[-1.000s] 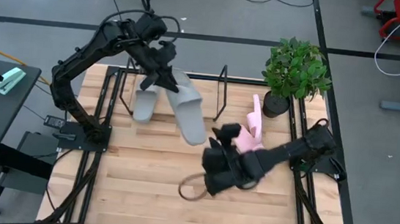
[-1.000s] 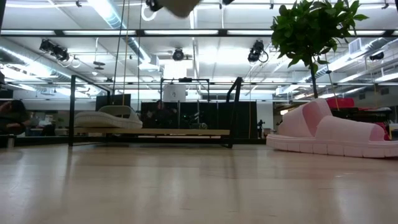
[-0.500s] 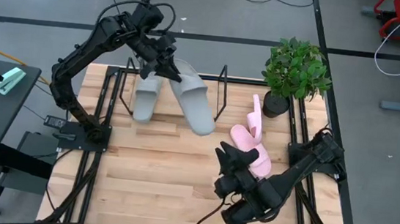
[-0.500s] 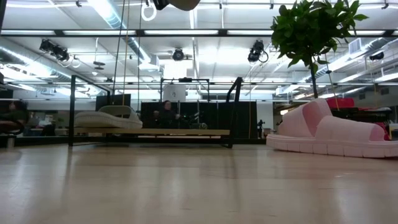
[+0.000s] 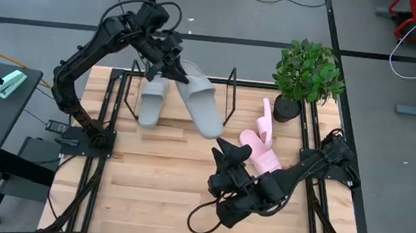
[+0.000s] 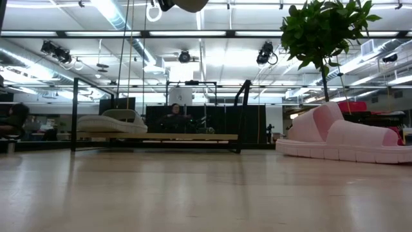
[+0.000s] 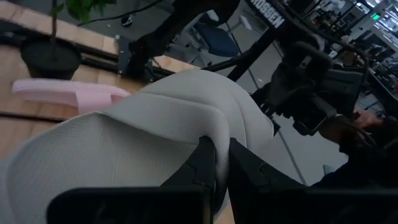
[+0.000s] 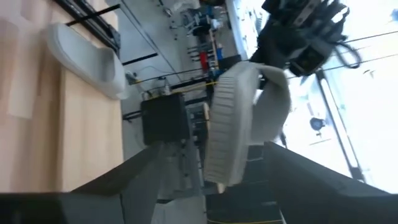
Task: Pick and place slides into the shelf
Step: Put the gray slipper on the shelf
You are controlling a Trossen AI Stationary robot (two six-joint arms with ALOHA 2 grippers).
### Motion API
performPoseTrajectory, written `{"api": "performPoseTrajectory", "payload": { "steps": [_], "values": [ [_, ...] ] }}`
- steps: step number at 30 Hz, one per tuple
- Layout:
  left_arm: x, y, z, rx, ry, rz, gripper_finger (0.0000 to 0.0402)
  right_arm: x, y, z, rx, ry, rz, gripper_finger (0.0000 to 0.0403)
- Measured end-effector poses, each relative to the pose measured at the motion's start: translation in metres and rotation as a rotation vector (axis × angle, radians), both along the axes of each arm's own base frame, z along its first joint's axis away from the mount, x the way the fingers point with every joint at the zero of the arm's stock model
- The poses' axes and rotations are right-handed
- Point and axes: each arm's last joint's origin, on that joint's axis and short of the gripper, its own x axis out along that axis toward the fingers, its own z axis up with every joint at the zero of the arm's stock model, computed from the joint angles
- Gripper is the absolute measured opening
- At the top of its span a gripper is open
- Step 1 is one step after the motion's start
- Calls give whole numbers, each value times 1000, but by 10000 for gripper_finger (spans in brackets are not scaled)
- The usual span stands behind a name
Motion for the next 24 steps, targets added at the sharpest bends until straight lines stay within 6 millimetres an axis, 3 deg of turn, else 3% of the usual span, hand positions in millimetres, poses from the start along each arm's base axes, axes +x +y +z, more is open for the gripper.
{"api": "performPoseTrajectory", "payload": {
  "steps": [4, 19, 24],
  "values": [
    [-3, 1, -2, 4, 4, -15, 22, 1, -7, 3, -8, 2, -18, 277],
    [-4, -3, -4, -12, 15, -52, 21, 26, -65, 10, 161, -15, -72, 246],
    [-5, -3, -5, 3, 18, -63, 21, 29, -74, 10, 180, -46, -101, 195]
  ]
}}
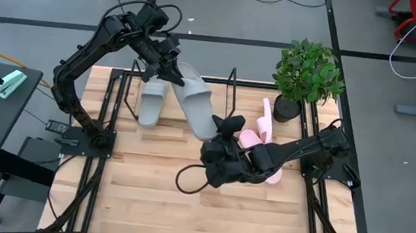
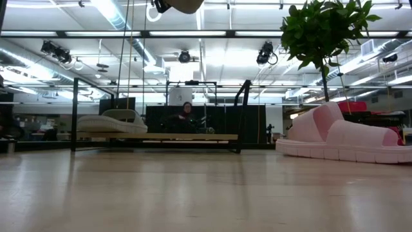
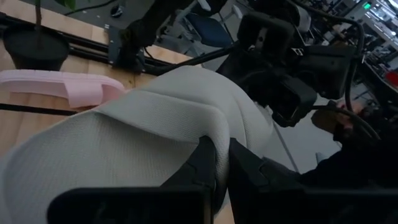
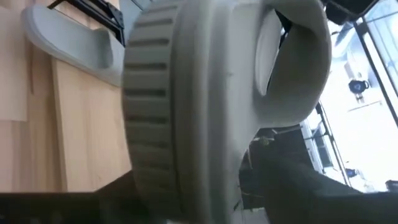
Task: Pick and place slides into the shelf
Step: Put the gray slipper on the shelf
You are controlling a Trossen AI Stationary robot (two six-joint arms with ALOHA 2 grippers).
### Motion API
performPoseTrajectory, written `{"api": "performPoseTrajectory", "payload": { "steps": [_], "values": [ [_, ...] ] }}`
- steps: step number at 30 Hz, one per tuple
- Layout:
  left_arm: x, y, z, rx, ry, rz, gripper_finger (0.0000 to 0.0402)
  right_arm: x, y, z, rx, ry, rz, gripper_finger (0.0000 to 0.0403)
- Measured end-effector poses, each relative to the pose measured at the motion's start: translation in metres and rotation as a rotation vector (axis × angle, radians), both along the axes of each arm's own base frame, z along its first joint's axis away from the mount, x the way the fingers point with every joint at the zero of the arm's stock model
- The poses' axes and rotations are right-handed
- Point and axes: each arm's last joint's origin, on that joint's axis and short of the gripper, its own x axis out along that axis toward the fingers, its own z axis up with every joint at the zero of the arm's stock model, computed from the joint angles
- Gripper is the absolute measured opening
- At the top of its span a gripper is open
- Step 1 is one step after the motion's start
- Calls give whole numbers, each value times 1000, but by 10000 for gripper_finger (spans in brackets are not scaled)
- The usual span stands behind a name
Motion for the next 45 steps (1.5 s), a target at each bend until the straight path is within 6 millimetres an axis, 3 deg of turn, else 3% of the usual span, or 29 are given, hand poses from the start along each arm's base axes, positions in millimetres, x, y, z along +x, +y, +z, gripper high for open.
{"api": "performPoseTrajectory", "payload": {
  "steps": [6, 14, 22, 27, 33, 39, 45],
  "values": [
    [-2, 5, 0, 45, 17, 56, 40, 0, 0, 0, 0, -3, -2, 66],
    [-15, 14, 8, 87, -2, 154, 146, 1, -5, -1, 19, -24, -19, 66],
    [-47, 12, 52, 94, -194, 347, 197, 6, -25, -3, 63, -10, -42, 66],
    [-71, -17, 83, 132, -328, 411, 202, 16, -57, -5, 131, -12, -75, 66],
    [-103, -58, 101, 227, -389, 551, 189, 35, -88, -10, 152, -32, -94, 66],
    [-140, -90, 108, 267, -413, 585, 171, 56, -108, -22, 127, -7, -77, 66],
    [-167, -109, 105, 356, -388, 652, 157, 76, -127, -42, 118, -14, -118, 65]
  ]
}}
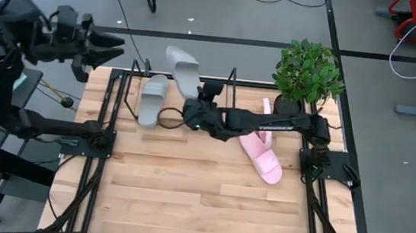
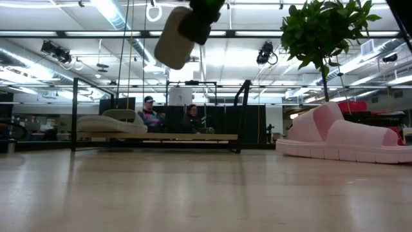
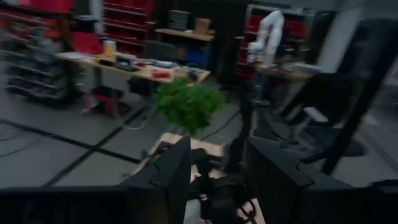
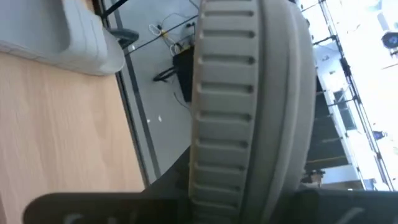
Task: Pick and place slides into the shelf
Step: Put the gray slipper on the shelf
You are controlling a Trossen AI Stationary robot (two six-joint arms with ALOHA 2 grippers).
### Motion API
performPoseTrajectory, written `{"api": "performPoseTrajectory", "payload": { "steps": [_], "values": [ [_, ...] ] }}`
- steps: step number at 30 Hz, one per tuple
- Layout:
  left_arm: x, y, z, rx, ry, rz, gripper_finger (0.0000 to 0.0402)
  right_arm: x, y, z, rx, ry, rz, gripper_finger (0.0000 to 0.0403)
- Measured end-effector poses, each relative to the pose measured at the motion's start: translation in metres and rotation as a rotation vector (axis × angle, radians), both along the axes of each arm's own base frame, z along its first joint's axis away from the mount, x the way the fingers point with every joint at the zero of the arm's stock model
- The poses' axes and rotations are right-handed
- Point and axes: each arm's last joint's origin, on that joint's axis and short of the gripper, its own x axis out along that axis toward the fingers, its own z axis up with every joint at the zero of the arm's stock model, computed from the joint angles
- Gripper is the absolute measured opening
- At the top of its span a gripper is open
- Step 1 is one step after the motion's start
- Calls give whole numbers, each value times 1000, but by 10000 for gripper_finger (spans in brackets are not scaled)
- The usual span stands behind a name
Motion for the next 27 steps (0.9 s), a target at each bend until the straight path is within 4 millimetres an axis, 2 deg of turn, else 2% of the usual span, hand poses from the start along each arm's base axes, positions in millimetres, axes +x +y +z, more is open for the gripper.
{"api": "performPoseTrajectory", "payload": {
  "steps": [6, 10, 14, 19, 23, 27],
  "values": [
    [-11, -7, -5, 18, 44, 52, 145, 40, 1, -13, -26, 40, 10, 65],
    [-12, -8, -8, 4, 74, 50, 136, 60, -3, -19, -100, 113, -76, 65],
    [-12, -8, -12, -9, 109, 50, 129, 57, -20, -30, -78, 100, -112, 64],
    [-12, -8, -13, -11, 126, 52, 122, 53, -42, -43, 108, 14, -126, 64],
    [-12, -8, -14, -16, 133, 55, 123, 55, -52, -55, 216, -43, -135, 64],
    [-12, -8, -15, -19, 137, 54, 128, 55, -57, -61, 239, -57, -159, 64]
  ]
}}
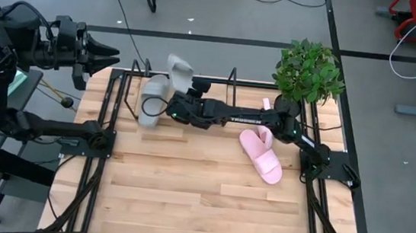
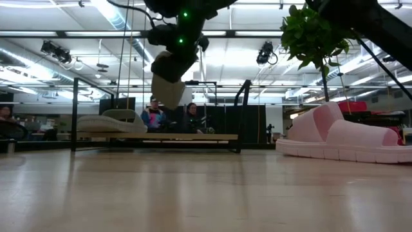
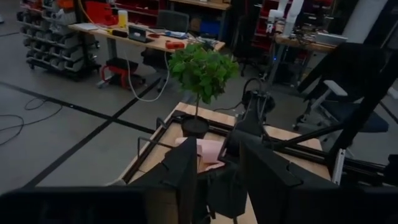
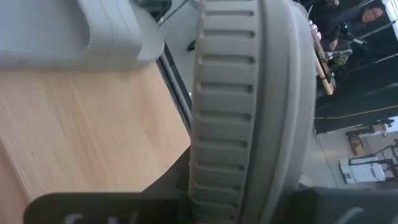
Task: Pick and place slides into the shelf
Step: Put the gray slipper on the shelf
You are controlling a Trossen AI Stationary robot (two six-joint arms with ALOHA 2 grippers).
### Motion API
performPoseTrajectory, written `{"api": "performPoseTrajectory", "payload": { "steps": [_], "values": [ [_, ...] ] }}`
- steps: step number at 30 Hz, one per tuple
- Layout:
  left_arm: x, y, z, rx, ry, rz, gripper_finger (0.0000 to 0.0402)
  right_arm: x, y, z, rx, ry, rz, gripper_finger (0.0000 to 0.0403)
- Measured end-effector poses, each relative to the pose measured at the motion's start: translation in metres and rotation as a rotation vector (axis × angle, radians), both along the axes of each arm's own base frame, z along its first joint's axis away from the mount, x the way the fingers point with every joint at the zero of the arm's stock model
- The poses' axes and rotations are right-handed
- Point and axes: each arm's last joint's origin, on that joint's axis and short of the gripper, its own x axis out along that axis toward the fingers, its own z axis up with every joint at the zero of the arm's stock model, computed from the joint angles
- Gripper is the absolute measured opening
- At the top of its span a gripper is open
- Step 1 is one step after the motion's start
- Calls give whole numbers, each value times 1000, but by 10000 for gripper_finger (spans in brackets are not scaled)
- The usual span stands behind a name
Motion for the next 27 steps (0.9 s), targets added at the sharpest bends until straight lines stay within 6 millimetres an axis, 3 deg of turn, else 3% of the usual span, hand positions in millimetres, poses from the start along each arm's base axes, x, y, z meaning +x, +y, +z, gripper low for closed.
{"api": "performPoseTrajectory", "payload": {
  "steps": [12, 17, 27],
  "values": [
    [-1, 0, -3, -14, 29, -1, 117, 6, -12, -38, 130, 39, 8, 64],
    [-1, 0, -3, -15, 30, -1, 115, 4, -21, -41, 185, 35, 0, 64],
    [-1, 0, -3, -16, 30, -1, 118, 5, -20, -47, 288, 43, 53, 64]
  ]
}}
